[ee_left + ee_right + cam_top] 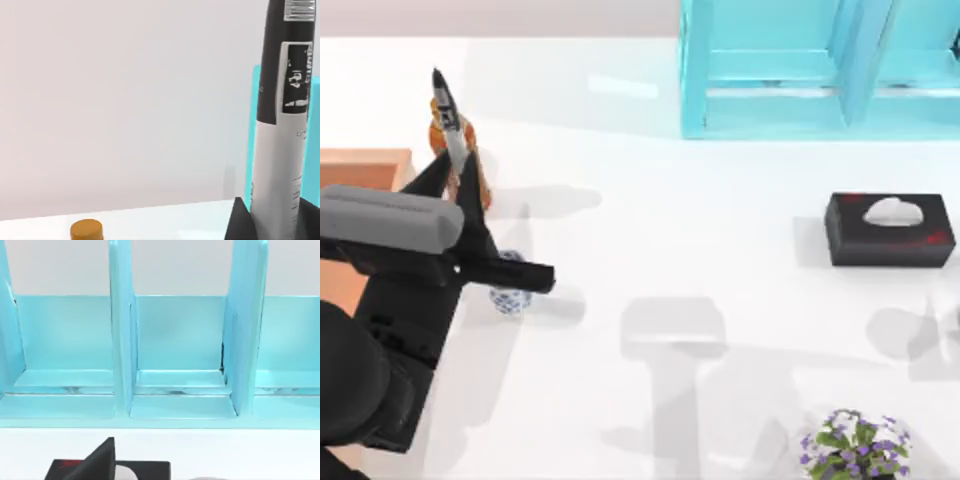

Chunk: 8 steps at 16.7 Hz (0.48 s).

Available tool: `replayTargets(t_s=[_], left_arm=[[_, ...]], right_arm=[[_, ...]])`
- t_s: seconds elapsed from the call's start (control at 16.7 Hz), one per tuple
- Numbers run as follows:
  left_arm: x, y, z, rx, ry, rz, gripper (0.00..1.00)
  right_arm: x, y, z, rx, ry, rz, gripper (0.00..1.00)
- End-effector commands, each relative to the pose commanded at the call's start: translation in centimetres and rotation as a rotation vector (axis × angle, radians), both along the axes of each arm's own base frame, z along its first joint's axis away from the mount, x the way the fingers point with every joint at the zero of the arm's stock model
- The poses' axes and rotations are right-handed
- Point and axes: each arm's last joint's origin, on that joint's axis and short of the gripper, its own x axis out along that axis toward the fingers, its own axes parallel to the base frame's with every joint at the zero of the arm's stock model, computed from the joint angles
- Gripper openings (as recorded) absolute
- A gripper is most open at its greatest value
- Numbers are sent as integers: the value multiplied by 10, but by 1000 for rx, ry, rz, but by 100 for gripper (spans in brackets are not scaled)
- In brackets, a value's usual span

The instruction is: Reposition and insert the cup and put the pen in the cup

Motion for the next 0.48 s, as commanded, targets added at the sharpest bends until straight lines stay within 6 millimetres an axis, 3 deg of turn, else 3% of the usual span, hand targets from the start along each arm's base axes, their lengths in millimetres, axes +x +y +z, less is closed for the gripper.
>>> replayTargets(t_s=[0.3, 0.48], left_arm=[[21, -3, -9, 0, -2, -1, 0], [23, -2, -9, -2, -3, 2, 0]], right_arm=[[0, 0, 0, 0, 0, 0, 100], [0, 0, 0, 0, 0, 0, 100]])
